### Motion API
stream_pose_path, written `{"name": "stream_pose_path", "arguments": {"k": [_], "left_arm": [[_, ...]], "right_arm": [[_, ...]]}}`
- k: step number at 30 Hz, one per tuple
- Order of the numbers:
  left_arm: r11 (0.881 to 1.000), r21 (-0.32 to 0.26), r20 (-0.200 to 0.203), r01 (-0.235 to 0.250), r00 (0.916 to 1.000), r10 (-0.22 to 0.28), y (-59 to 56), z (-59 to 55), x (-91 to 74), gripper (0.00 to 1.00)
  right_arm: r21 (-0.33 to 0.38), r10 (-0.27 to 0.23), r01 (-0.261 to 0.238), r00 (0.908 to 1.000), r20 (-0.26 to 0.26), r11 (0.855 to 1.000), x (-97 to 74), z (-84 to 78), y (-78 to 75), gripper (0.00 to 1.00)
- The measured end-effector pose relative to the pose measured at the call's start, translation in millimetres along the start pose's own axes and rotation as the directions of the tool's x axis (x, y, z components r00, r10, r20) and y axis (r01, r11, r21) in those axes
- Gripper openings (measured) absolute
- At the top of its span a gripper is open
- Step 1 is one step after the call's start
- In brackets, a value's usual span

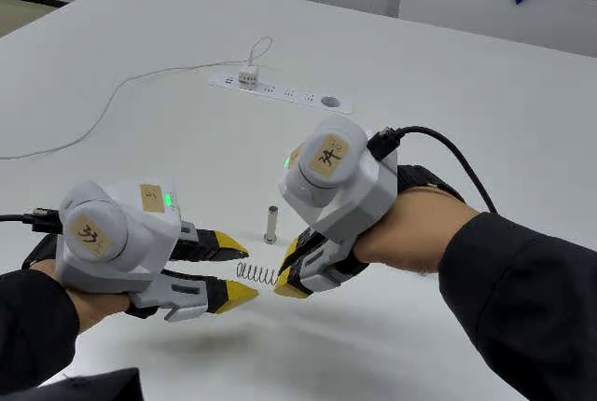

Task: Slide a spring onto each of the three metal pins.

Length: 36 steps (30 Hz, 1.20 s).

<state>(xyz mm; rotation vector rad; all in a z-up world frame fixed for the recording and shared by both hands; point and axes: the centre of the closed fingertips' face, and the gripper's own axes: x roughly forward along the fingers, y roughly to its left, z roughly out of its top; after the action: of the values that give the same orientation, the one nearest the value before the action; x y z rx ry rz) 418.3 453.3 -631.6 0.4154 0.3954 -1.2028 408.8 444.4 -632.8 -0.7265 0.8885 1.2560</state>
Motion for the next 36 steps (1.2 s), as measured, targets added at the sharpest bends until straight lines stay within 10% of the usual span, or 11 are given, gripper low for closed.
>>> {"name": "stream_pose_path", "arguments": {"k": [8,36], "left_arm": [[0.999,0.046,-0.013,0.006,0.9999,-0.005,-0.1,-1.8,0.0,0.13],[0.997,-0.07,0.04,0.035,0.9987,-0.032,-5.3,8.2,0.8,0.11]], "right_arm": [[-0.008,0.01,-0.01,0.9999,0.0,1.0,-8.5,4.6,4.4,0.11],[-0.05,-0.045,0.055,0.9815,0.186,0.997,-25.0,56.7,-0.5,0.12]]}}
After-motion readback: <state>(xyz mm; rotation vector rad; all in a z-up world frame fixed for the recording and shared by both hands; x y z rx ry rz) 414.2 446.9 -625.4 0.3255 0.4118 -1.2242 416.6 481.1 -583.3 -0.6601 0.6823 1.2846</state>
